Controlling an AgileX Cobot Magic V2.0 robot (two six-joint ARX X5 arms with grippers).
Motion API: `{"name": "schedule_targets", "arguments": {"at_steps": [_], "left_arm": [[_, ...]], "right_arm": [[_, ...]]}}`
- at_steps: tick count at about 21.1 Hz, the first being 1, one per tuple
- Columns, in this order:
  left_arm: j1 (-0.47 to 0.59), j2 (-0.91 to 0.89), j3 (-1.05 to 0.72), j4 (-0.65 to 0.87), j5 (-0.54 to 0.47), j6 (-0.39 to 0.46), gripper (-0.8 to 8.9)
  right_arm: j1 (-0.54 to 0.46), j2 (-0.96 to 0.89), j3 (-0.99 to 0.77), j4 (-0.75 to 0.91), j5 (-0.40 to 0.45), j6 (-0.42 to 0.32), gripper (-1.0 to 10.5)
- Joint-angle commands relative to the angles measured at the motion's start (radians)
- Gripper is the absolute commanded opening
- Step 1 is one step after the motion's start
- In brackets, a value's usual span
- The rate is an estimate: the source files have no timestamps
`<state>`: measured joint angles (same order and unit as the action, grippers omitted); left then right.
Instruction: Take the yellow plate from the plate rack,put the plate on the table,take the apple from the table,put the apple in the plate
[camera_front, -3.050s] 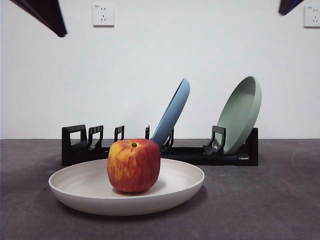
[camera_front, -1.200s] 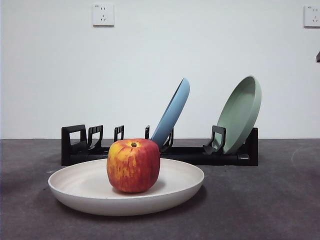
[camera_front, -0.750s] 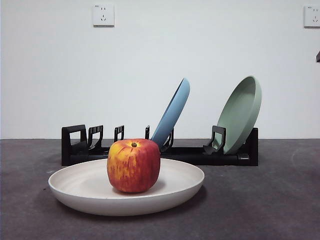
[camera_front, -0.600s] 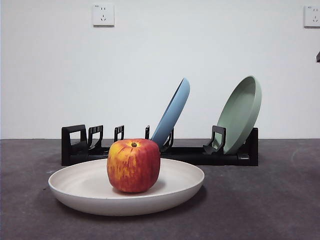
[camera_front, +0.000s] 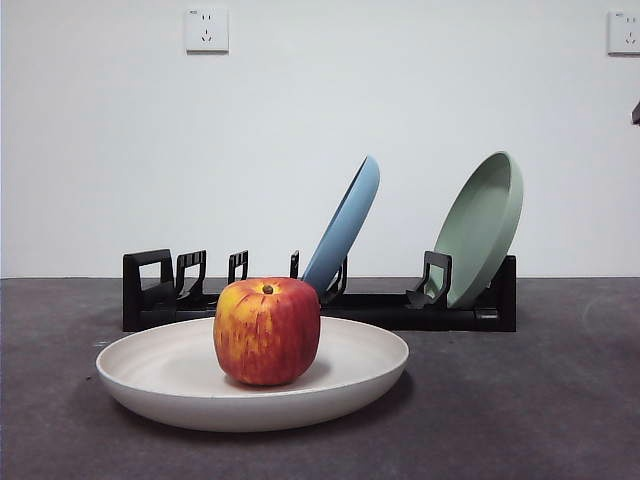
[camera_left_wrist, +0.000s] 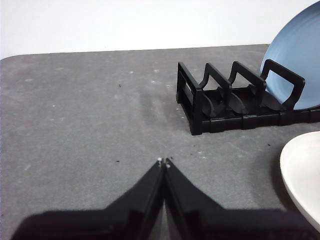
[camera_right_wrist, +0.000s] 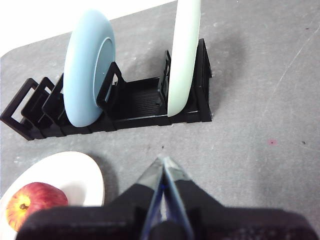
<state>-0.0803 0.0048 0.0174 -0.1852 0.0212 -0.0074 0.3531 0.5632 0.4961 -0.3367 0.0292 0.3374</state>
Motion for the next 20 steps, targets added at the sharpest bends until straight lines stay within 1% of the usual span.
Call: {"name": "schedule_targets", "arguments": {"at_steps": [1, 16, 17, 19, 20], "left_arm": [[0.004, -0.003, -0.014, -0.002, 0.006, 0.01, -0.02], [0.004, -0.003, -0.014, -0.002, 0.006, 0.01, -0.02], [0.004, -0.003, -0.014, -0.002, 0.006, 0.01, -0.02], [0.004, -0.003, -0.014, -0.002, 0.006, 0.01, -0.02], [0.004, -0.003, -0.014, -0.002, 0.006, 0.01, -0.02]], "right_arm": [[0.001, -0.001, -0.005, 0.006, 0.004, 0.009, 0.0], [0.001, -0.001, -0.005, 0.006, 0.004, 0.008, 0.0], [-0.001, -0.018, -0.005, 0.004, 0.01, -0.018, 0.0], [-0.01, -0.076, -0.006, 0.004, 0.053, -0.116, 0.0], [-0.022, -0.104, -0.01, 0.004, 0.055, -0.169, 0.0]]}}
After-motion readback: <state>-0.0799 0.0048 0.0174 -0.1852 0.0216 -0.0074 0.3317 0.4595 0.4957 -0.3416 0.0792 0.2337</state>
